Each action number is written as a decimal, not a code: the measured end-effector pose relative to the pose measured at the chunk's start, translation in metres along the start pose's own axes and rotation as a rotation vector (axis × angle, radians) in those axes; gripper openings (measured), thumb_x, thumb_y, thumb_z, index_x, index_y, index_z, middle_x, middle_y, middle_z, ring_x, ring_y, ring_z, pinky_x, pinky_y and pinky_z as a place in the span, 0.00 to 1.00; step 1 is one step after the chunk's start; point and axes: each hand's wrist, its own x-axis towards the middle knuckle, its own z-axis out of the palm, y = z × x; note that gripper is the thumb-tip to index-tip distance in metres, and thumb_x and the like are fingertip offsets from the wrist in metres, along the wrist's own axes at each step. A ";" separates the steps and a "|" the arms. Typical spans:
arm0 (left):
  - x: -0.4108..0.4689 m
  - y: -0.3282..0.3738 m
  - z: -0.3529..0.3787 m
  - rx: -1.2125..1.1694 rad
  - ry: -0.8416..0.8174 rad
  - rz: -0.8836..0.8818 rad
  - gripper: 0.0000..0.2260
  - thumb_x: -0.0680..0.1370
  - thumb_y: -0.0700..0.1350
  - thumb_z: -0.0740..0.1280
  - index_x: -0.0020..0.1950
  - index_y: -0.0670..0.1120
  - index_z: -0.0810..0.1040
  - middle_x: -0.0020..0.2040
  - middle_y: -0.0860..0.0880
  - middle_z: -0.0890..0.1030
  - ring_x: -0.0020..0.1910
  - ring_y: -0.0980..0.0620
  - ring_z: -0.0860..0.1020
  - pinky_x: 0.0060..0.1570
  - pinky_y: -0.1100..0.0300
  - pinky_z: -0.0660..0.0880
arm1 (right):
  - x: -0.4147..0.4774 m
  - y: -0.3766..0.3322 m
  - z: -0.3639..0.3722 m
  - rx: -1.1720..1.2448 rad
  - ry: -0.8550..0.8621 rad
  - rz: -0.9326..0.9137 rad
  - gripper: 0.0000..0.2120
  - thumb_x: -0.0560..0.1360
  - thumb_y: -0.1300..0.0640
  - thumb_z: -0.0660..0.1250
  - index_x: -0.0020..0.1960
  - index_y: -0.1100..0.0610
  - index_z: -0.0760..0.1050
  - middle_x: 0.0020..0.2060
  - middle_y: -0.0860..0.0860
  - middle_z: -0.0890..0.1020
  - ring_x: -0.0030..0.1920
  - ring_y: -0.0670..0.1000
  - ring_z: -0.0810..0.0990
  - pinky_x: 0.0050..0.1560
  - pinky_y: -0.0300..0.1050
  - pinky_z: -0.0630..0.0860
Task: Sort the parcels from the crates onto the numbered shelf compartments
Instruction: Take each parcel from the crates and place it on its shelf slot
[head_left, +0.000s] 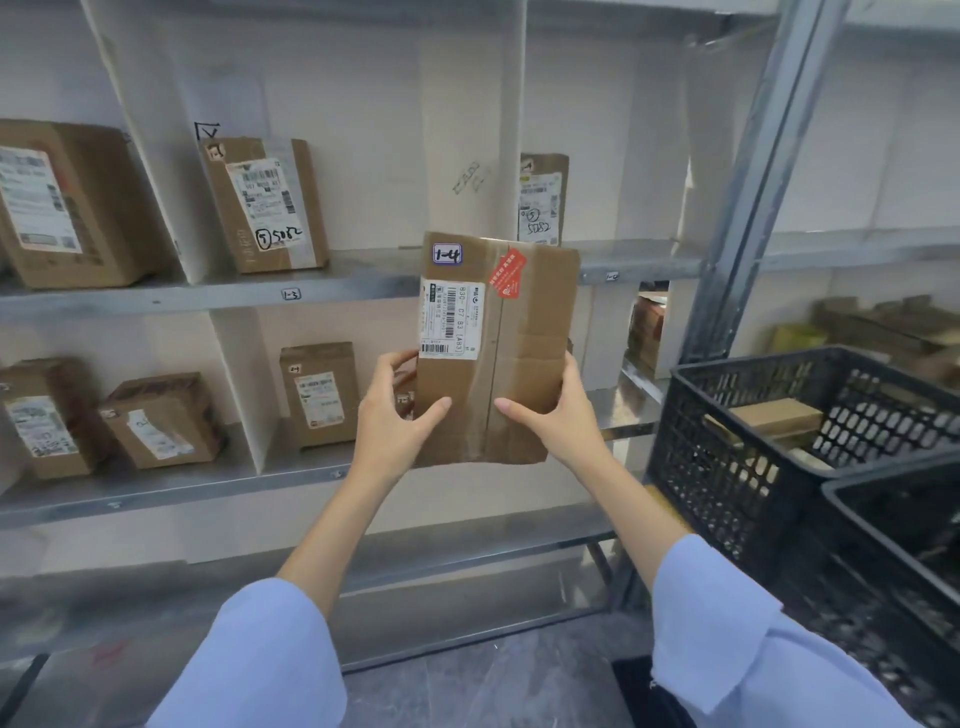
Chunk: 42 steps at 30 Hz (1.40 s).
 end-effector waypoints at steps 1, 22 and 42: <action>0.006 0.000 0.008 -0.003 -0.009 0.004 0.25 0.73 0.41 0.75 0.64 0.57 0.68 0.58 0.67 0.74 0.59 0.74 0.72 0.54 0.69 0.72 | 0.006 0.002 -0.006 -0.014 0.018 0.007 0.51 0.65 0.44 0.80 0.78 0.45 0.54 0.69 0.43 0.73 0.69 0.49 0.72 0.69 0.58 0.71; 0.213 0.035 0.200 0.620 -0.082 0.369 0.27 0.80 0.56 0.63 0.78 0.54 0.62 0.76 0.54 0.65 0.74 0.54 0.62 0.72 0.48 0.60 | 0.240 0.041 -0.214 -0.001 0.292 -0.174 0.48 0.66 0.49 0.80 0.77 0.43 0.55 0.60 0.35 0.73 0.58 0.35 0.74 0.65 0.45 0.71; 0.286 -0.006 0.261 1.001 -0.068 0.289 0.28 0.81 0.59 0.58 0.79 0.53 0.58 0.79 0.53 0.60 0.76 0.51 0.58 0.73 0.53 0.55 | 0.429 0.086 -0.253 -0.066 0.200 -0.239 0.47 0.68 0.50 0.79 0.78 0.50 0.55 0.71 0.47 0.71 0.71 0.49 0.68 0.75 0.54 0.64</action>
